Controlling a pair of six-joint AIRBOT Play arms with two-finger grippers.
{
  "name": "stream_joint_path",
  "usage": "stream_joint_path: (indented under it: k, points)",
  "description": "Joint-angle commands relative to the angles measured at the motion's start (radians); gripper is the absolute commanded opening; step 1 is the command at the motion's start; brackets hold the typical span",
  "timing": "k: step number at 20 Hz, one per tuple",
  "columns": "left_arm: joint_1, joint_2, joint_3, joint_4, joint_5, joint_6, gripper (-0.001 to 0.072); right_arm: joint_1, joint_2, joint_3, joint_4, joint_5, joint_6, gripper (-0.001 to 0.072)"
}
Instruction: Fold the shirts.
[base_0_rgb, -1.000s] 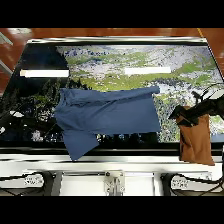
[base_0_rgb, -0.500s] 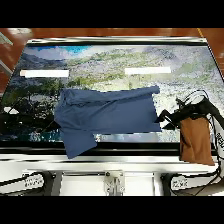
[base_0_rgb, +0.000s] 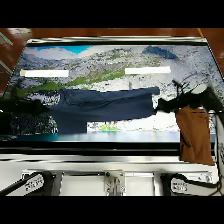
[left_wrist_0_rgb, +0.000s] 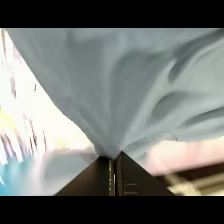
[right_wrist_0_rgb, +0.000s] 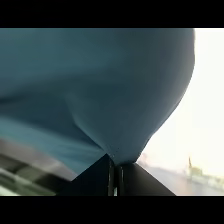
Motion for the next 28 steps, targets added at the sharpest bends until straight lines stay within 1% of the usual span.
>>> stream_joint_path:
  k: [1, 2, 4, 5, 6, 7, 8, 10, 12, 14, 17, 21, 22, 24, 26, 27, 28]
  points:
    - [0.0, 0.162, 0.35, -0.01, 0.019, 0.006, 0.0042, 0.0, 0.222, 0.234, 0.024, -0.031, -0.093, 0.0074]
    - [0.0, 0.203, 0.472, -0.024, 0.05, -0.005, 0.0042, 0.0, 0.291, 0.329, 0.008, -0.083, -0.095, 0.0074]
    - [0.0, 0.276, 0.711, -0.035, 0.133, -0.02, 0.0042, 0.0, 0.425, 0.505, -0.038, -0.246, -0.096, 0.0074]
    - [0.0, 0.304, 0.81, -0.034, 0.173, -0.02, 0.0042, 0.0, 0.486, 0.569, -0.074, -0.348, -0.097, 0.0074]
    - [0.0, 0.332, 0.904, -0.024, 0.207, -0.02, 0.0042, 0.0, 0.537, 0.613, -0.109, -0.411, -0.095, 0.0074]
    - [0.0, 0.356, 0.98, -0.02, 0.226, -0.021, 0.0042, 0.0, 0.59, 0.645, -0.158, -0.435, -0.087, 0.0074]
    - [0.0, 0.375, 1.03, -0.019, 0.233, -0.036, 0.0042, 0.0, 0.638, 0.669, -0.214, -0.417, -0.057, 0.0074]
    - [0.0, 0.434, 1.06, -0.016, 0.229, -0.11, 0.0042, 0.0, 0.726, 0.681, -0.311, -0.323, 0.042, 0.0074]
    - [0.0, 0.489, 1.059, 0.049, 0.164, -0.13, 0.0042, 0.0, 0.8, 0.681, -0.385, -0.198, 0.093, 0.0074]
    - [0.0, 0.526, 1.058, 0.15, 0.061, -0.173, 0.0042, 0.0, 0.849, 0.681, -0.434, -0.087, 0.098, 0.0074]
    - [0.0, 0.546, 1.059, 0.214, -0.101, -0.174, 0.0042, 0.0, 0.88, 0.681, -0.47, 0.036, 0.111, 0.0074]
    - [0.0, 0.539, 1.046, 0.217, -0.191, -0.175, 0.0042, 0.0, 0.854, 0.681, -0.477, 0.111, 0.113, 0.0074]
    - [0.0, 0.539, 1.021, 0.217, -0.211, -0.174, 0.0042, 0.0, 0.832, 0.681, -0.496, 0.163, 0.114, 0.0074]
    - [0.0, 0.538, 0.914, 0.217, -0.276, -0.174, 0.0042, 0.0, 0.76, 0.681, -0.526, 0.365, 0.124, 0.0075]
    - [0.0, 0.537, 0.743, 0.217, -0.312, -0.158, 0.0042, 0.0, 0.67, 0.634, -0.537, 0.544, 0.137, 0.0075]
    - [0.0, 0.537, 0.642, 0.217, -0.307, -0.139, 0.0042, 0.0, 0.626, 0.58, -0.537, 0.583, 0.145, 0.0074]
    - [0.0, 0.533, 0.52, 0.217, -0.284, -0.127, 0.0042, 0.0, 0.591, 0.512, -0.537, 0.578, 0.152, 0.0074]
